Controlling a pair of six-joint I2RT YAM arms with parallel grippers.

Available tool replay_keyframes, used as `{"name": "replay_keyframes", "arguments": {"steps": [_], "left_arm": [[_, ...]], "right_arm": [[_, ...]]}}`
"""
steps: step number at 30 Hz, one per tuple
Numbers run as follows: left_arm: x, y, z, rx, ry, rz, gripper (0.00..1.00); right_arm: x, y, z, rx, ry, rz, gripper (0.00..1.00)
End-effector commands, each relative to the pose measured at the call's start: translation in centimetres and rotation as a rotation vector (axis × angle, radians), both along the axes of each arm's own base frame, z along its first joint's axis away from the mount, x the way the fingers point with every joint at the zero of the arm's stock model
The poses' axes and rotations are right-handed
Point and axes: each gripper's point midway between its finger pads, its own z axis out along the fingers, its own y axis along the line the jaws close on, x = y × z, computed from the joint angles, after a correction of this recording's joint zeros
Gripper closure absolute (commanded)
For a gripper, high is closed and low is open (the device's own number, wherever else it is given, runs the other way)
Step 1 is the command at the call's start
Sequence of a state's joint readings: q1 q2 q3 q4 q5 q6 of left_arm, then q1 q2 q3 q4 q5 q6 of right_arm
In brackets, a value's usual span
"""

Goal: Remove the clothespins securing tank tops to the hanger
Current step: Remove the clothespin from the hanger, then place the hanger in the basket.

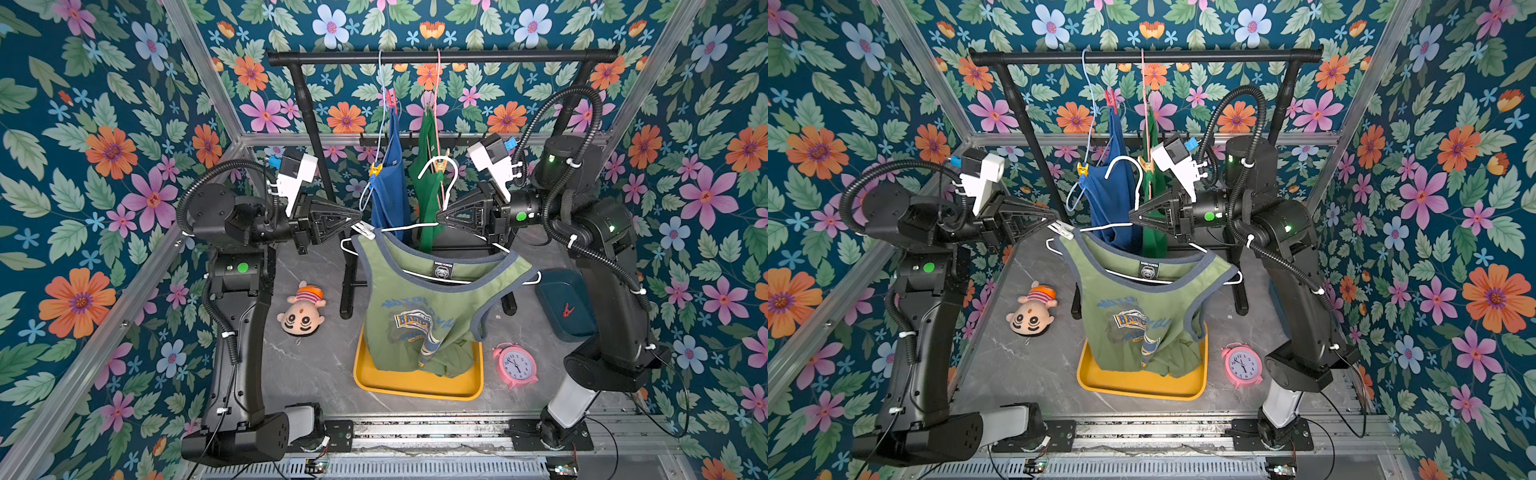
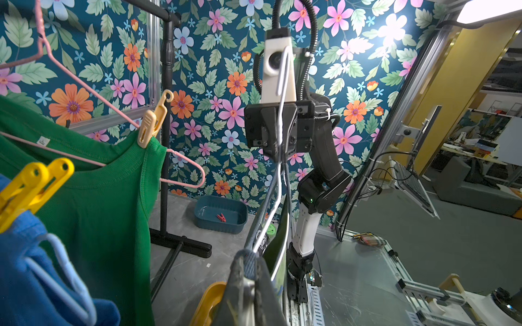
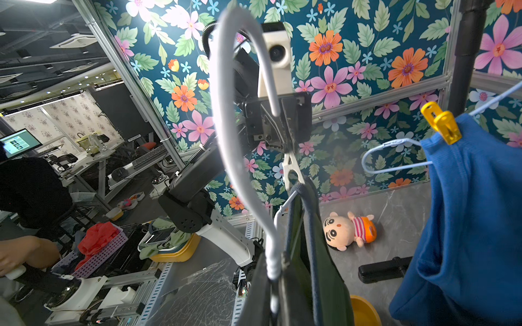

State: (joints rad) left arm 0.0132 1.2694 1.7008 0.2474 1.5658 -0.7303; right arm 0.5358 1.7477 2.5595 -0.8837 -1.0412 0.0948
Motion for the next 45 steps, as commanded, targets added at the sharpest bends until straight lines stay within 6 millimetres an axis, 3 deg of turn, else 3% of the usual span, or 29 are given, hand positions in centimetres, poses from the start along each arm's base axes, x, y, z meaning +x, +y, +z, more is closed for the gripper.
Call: {"name": "replay_keyframes", "arguments": {"steps": [1, 7, 11, 13, 18, 27, 37, 40, 43, 45], "left_arm": [[-1.9, 0.1, 1.0, 0.035, -0.067, -0.040, 1.00], [-2.2, 0.4, 2.6, 0.019, -0.091, -0.005, 1.00], [-2.8, 0.5, 3.2, 0.018, -0.105, 0.002, 1.00], [-2.9, 0.5, 3.5, 0.013, -0.110, 0.006, 1.00], [-2.9, 0.5, 4.1, 0.004, -0.114, 0.016, 1.00], [-2.7, 0.5, 4.1, -0.003, -0.105, 0.023, 1.00], [-2.2, 0.6, 3.8, -0.012, -0.084, 0.031, 1.00], [-2.2, 0.6, 3.7, -0.013, -0.080, 0.031, 1.00], [-2.0, 0.6, 3.6, -0.017, -0.073, 0.035, 1.00], [-1.8, 0.6, 3.7, -0.026, -0.067, 0.044, 1.00]], "right_arm": [[0.1, 0.0, -0.9, -0.022, 0.002, -0.001, 1.00], [0.6, 0.4, -3.1, -0.052, 0.051, 0.004, 1.00], [1.4, 0.9, -5.9, -0.091, 0.111, 0.012, 1.00], [0.7, 0.7, -6.5, -0.096, 0.118, 0.019, 1.00], [1.0, 1.4, -11.1, -0.170, 0.182, -0.012, 1.00], [1.5, 3.0, -21.4, -0.365, 0.253, -0.082, 1.00], [1.6, 6.7, -27.9, -0.430, 0.335, -0.005, 1.00], [2.2, 7.8, -31.0, -0.482, 0.378, -0.007, 1.00], [2.6, 7.8, -33.3, -0.523, 0.412, -0.022, 0.86], [2.6, 7.6, -34.8, -0.550, 0.427, -0.038, 0.82]]}}
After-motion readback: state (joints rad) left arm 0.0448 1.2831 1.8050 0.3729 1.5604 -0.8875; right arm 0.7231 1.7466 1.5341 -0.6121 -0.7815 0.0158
